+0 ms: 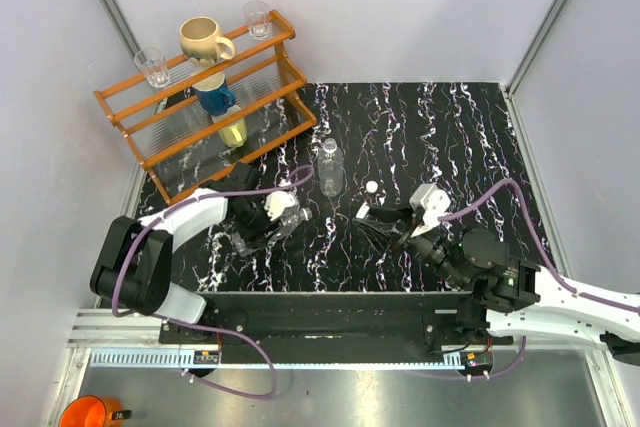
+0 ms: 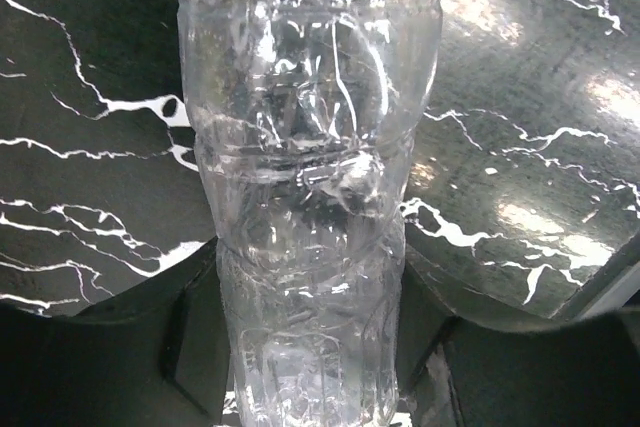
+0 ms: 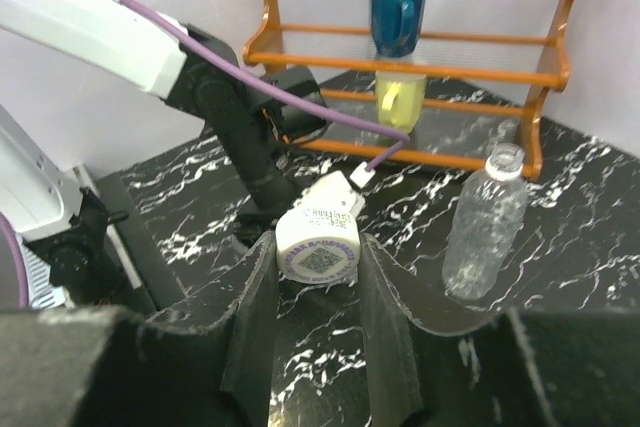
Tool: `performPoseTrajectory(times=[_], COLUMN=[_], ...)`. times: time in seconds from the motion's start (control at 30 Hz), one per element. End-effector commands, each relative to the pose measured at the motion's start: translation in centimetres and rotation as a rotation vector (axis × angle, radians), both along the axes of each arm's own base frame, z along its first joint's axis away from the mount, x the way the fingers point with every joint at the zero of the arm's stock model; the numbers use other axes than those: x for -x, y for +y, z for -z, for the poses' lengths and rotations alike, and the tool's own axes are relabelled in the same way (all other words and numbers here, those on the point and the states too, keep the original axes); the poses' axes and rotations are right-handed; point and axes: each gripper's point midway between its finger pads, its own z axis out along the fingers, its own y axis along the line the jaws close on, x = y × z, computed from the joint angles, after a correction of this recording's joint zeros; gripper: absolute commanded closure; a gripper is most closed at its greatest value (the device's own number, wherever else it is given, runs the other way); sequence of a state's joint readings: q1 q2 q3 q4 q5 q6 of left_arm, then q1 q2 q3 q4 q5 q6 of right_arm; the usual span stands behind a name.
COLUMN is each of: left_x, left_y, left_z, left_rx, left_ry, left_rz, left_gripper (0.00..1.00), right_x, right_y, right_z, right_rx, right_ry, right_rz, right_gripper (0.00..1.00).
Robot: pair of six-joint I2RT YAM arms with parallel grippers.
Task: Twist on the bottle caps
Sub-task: Pick up the plastic bottle at the center of the board, then screw the bottle cap onto the plastic bottle.
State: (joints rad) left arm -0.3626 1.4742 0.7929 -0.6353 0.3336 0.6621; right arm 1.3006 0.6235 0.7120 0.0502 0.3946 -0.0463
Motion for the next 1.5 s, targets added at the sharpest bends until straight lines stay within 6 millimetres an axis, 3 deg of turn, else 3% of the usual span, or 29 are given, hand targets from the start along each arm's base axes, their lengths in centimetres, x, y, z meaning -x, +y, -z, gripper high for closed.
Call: performPoseTrajectory(times=[0.0,0.03,0.07,0.1,0.13,0.2,0.23,0.3,0.43,0.67,0.97,1.1,1.27,1.47], left_x=[0.0,0.8,0.4,0.6,1.8,2.2,3.7,4.7,7.4,10.1,11.3,11.5,10.7,10.0], left_y=[0.1,0.1,-0.4,-0.4,-0.3,-0.7,-0.6,-1.1,-0.9,-1.3,-1.8,-2.1,-2.2,-2.5], left_z=[-1.9,-2.7,-5.2,-6.3,-7.5,-11.6,-12.4,-15.6,-18.3,-21.1,-23.4,-23.4,-22.6,-22.2], left_rx=[-0.013,-0.002,0.034,0.047,0.061,0.111,0.127,0.163,0.151,0.197,0.256,0.265,0.246,0.232], left_ry=[-0.104,-0.091,-0.154,-0.175,-0.16,-0.264,-0.244,-0.324,-0.341,-0.381,-0.406,-0.394,-0.397,-0.39], left_rz=[0.04,0.052,0.063,0.088,0.111,0.167,0.195,0.254,0.327,0.382,0.407,0.421,0.394,0.373], left_gripper=[0.47,0.48,0.48,0.48,0.48,0.48,0.48,0.48,0.52,0.57,0.57,0.57,0.57,0.58], right_x=[1.6,1.8,2.2,3.1,3.5,4.9,5.3,6.6,8.1,9.2,7.6,5.3,2.5,3.2], right_y=[1.2,1.4,1.5,1.8,2.0,2.2,2.5,2.5,3.1,4.2,5.6,5.8,6.1,7.8], right_z=[1.5,1.9,2.6,2.8,2.9,2.8,2.9,2.4,1.2,-0.9,0.7,1.3,0.1,0.8], right_rx=[0.017,0.024,0.035,0.044,0.054,0.084,0.104,0.134,0.166,0.236,0.346,0.344,0.293,0.304], right_ry=[0.102,0.119,0.149,0.159,0.17,0.193,0.203,0.216,0.228,0.198,0.185,0.214,0.223,0.26], right_rz=[-0.091,-0.106,-0.123,-0.173,-0.199,-0.275,-0.299,-0.369,-0.454,-0.546,-0.511,-0.47,-0.484,-0.611], right_gripper=[0.71,0.71,0.72,0.73,0.73,0.74,0.74,0.75,0.75,0.76,0.78,0.8,0.8,0.8])
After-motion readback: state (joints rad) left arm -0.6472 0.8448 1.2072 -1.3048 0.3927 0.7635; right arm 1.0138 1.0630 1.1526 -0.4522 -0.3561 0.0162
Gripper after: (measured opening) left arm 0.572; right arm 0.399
